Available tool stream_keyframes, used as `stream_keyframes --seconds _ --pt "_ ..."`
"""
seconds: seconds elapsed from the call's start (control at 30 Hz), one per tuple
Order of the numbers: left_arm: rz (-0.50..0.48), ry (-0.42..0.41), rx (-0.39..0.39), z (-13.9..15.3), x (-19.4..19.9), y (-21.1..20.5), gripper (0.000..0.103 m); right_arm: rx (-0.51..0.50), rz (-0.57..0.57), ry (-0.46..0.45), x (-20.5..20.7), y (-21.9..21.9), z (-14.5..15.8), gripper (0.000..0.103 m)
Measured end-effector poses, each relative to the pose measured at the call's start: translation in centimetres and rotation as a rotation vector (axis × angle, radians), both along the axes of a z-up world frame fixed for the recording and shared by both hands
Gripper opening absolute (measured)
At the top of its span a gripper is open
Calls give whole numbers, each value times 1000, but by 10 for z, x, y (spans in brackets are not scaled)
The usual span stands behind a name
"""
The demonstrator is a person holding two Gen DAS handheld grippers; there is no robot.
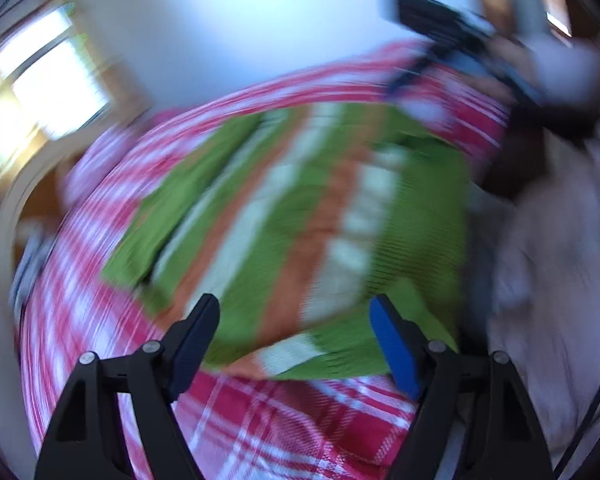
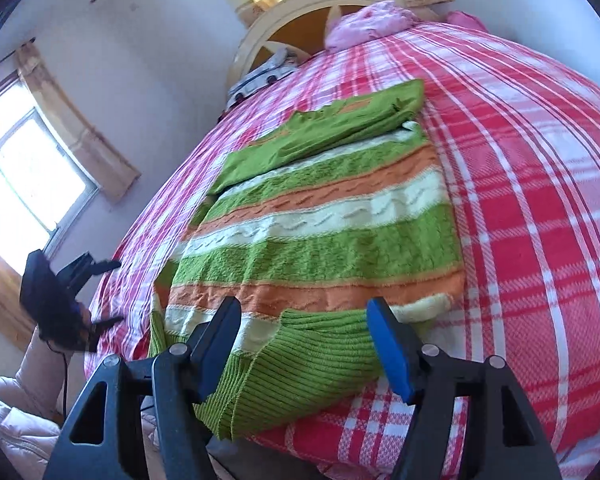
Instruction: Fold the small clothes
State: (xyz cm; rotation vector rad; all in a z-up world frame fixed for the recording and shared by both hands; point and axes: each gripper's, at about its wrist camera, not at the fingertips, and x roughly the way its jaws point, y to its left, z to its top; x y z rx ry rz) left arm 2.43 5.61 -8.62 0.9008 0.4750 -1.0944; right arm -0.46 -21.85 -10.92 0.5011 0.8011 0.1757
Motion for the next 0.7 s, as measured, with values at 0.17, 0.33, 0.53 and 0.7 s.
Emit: stream_keyframes --seconds 0.17,0.33,0.53,0.7 --pt "-198 83 239 -32 5 -27 53 5 -85 18 -5 -14 3 66" --pt "-281 192 286 -45 16 -31 34 -27 -118 4 -10 -21 17 66" --pt "-231 256 218 -45 12 -24 13 -86 -131 17 -8 -25 22 66" --pt "50 381 -55 -17 48 -12 8 -96 -121 7 3 -31 25 66"
